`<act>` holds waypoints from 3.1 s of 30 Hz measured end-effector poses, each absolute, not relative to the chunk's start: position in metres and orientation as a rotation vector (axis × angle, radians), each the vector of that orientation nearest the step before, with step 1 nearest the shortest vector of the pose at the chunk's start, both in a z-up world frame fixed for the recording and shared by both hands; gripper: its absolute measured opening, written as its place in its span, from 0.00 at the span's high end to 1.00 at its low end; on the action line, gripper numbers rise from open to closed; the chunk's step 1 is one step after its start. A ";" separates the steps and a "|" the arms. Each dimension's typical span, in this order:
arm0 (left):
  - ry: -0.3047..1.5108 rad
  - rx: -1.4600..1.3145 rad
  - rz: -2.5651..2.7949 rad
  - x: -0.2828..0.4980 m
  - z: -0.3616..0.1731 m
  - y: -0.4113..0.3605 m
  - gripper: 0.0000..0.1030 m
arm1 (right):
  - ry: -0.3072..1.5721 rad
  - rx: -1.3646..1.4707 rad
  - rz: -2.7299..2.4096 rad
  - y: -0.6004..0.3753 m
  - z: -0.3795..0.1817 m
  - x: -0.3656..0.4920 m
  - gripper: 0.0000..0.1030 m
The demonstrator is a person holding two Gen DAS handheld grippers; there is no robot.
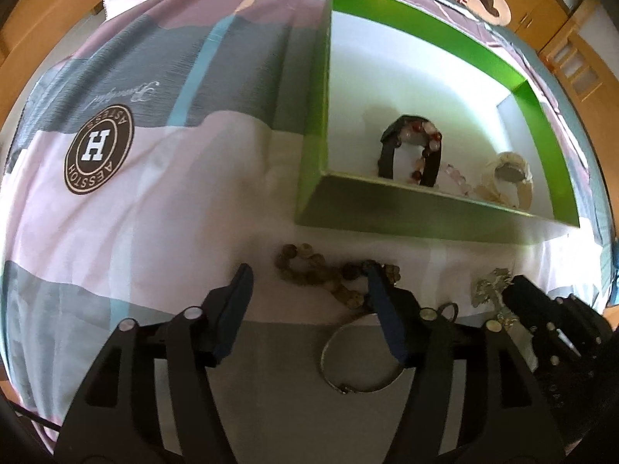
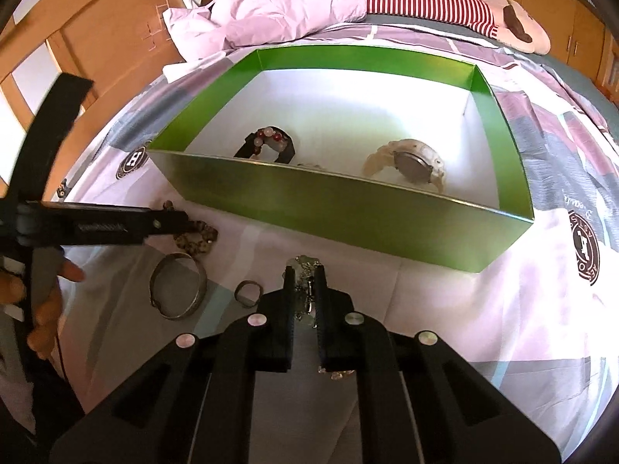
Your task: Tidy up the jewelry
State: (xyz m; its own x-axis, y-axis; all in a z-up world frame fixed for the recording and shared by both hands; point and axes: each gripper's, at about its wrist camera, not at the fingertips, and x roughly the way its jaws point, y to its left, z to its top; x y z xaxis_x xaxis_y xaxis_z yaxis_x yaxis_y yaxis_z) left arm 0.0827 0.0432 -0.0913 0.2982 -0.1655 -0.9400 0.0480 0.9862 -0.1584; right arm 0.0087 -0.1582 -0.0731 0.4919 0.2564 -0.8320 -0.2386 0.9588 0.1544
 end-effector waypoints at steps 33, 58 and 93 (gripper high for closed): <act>0.862 -0.163 -0.296 0.068 0.023 0.042 0.87 | 0.727 0.198 0.216 -0.208 0.011 0.016 0.90; 1.318 -0.011 -0.092 0.074 -0.095 0.065 0.69 | 0.903 0.214 0.417 -0.168 -0.019 -0.002 0.90; 0.949 -0.132 -0.289 0.111 -0.004 0.031 0.39 | 0.839 0.215 0.257 -0.202 -0.012 0.057 0.50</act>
